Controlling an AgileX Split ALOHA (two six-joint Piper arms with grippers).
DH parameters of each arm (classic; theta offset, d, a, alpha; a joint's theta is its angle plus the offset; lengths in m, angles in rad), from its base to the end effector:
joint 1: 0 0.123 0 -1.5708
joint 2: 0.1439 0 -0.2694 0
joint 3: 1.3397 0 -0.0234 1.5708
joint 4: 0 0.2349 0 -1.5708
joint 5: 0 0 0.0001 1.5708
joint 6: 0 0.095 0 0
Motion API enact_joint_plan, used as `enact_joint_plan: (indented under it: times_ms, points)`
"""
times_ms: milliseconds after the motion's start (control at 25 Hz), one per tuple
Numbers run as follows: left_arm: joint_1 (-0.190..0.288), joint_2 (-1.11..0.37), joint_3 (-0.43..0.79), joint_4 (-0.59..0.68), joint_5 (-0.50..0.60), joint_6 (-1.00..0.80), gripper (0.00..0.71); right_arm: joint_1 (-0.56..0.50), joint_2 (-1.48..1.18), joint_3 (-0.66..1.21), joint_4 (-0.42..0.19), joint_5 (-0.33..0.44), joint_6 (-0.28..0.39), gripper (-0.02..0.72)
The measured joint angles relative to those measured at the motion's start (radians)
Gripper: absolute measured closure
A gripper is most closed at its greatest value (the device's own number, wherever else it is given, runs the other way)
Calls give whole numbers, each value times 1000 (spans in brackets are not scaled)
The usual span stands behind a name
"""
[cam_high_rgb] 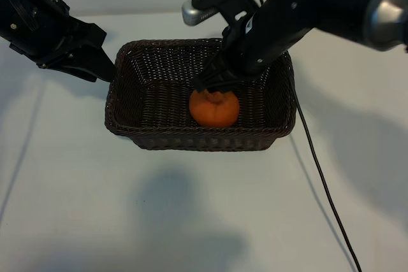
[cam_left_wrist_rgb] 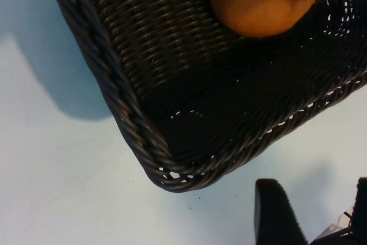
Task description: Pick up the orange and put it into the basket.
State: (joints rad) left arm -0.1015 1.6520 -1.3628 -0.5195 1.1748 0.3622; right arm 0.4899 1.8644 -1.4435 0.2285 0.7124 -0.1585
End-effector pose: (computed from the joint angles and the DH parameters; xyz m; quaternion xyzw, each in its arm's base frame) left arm 0.3095 -0.0753 0.2795 0.1474 0.9536 -0.2312 0.1247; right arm 0.3391 0.1968 0.2315 -0.2450 0.9299 0.1355 0.2386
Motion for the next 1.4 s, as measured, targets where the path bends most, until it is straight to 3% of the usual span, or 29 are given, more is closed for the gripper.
enact_joint_plan:
  times_ms: [280,480,920,1400]
  points:
    - [0,0,0,0,0,0,330,0,-84,0,-43,102,-7,194]
    - [0,0,0,0,0,0,330,0,-95,0,-51,122,-9,196]
    - [0,0,0,0,0,-3,330,-4,-174,0,-105,248,-10,245]
    - [0,0,0,0,0,-3,330,-176,-272,0,-130,375,-16,248]
